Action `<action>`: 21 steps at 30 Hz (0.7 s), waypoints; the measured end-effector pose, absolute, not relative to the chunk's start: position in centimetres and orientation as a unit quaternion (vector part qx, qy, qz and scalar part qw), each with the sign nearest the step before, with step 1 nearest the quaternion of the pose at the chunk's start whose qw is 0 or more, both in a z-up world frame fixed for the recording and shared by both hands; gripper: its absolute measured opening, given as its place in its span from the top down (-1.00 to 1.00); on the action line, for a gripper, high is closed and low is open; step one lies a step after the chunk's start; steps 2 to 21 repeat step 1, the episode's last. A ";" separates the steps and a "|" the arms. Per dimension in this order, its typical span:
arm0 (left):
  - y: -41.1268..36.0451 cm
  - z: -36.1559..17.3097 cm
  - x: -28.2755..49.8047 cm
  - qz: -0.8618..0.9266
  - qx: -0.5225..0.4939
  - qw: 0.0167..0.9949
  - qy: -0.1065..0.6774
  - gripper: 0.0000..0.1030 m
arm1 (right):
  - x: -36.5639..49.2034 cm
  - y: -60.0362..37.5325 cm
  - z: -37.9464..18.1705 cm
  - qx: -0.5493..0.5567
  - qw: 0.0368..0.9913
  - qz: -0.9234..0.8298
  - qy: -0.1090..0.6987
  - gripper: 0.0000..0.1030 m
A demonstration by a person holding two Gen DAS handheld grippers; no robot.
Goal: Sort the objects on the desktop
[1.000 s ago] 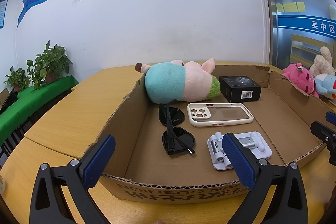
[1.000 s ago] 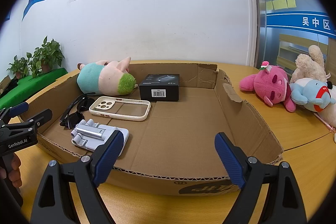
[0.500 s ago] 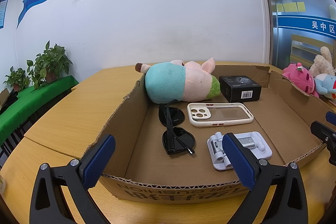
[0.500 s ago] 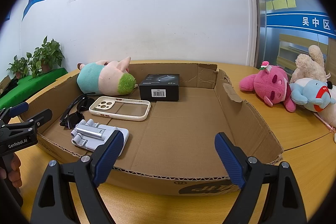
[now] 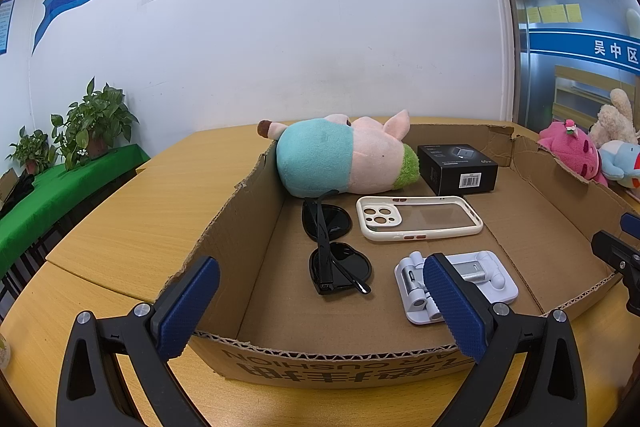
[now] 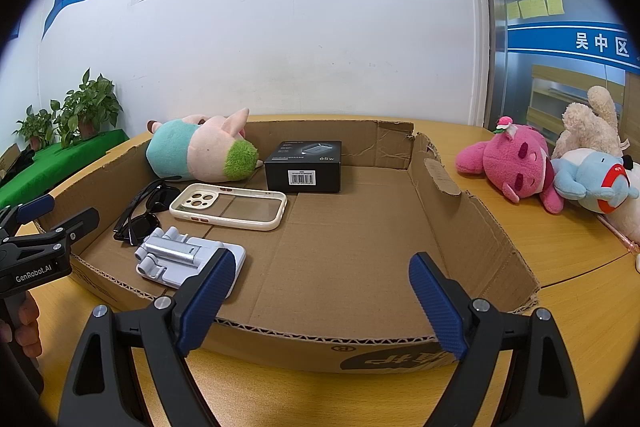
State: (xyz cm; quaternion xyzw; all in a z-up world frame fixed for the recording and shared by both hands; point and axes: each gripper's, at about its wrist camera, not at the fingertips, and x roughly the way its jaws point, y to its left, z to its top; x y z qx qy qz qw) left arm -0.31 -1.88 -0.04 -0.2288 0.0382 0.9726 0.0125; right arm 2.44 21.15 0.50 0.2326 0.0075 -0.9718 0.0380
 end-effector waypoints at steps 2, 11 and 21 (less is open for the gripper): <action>-1.9 0.0 -0.3 0.973 -0.229 0.013 0.038 -1.00 | 2.4 21.2 0.5 0.233 0.038 -0.972 0.007 -0.72; -1.9 0.0 -0.3 0.973 -0.229 0.013 0.038 -1.00 | 2.4 21.2 0.5 0.233 0.038 -0.972 0.007 -0.72; -1.9 0.0 -0.3 0.973 -0.229 0.013 0.038 -1.00 | 2.4 21.2 0.5 0.233 0.038 -0.972 0.007 -0.72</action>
